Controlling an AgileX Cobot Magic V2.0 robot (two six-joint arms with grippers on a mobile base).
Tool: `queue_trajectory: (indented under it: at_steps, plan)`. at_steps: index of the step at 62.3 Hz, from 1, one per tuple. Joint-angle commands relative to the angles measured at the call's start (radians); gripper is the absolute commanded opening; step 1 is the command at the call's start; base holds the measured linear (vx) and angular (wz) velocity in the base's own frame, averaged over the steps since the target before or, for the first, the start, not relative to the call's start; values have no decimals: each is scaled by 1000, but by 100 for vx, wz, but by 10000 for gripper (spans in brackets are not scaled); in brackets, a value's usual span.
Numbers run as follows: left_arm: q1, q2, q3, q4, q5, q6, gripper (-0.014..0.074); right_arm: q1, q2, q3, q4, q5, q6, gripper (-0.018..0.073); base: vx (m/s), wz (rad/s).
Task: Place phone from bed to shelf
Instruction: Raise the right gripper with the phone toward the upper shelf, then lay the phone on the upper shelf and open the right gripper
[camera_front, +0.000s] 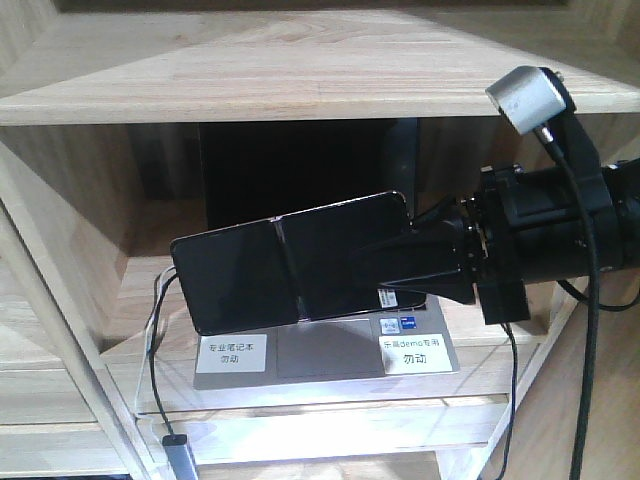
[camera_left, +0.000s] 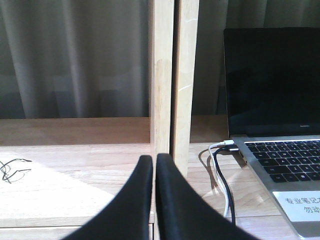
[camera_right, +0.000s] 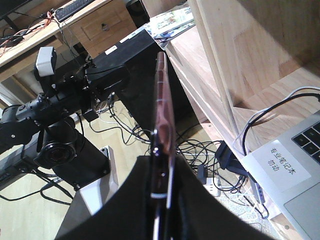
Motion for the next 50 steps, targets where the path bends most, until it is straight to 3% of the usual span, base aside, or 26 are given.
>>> queue_trajectory:
  at_steps: [1, 13, 26, 50]
  plan:
    - [-4, -13, -21, -9, -72, -6, 1, -1, -28, -31, 111, 50, -6, -3, 0, 0]
    - [-4, -13, -21, -9, -72, -6, 1, -1, -28, -63, 161, 31, -7, -3, 0, 0]
    - [-4, -13, -21, -9, -72, -6, 1, -1, -28, -227, 116, 14, -2, -3, 0, 0]
    - [-4, -13, -21, -9, -72, -6, 1, -1, 17, -519, 55, -177, 46, -3, 0, 0]
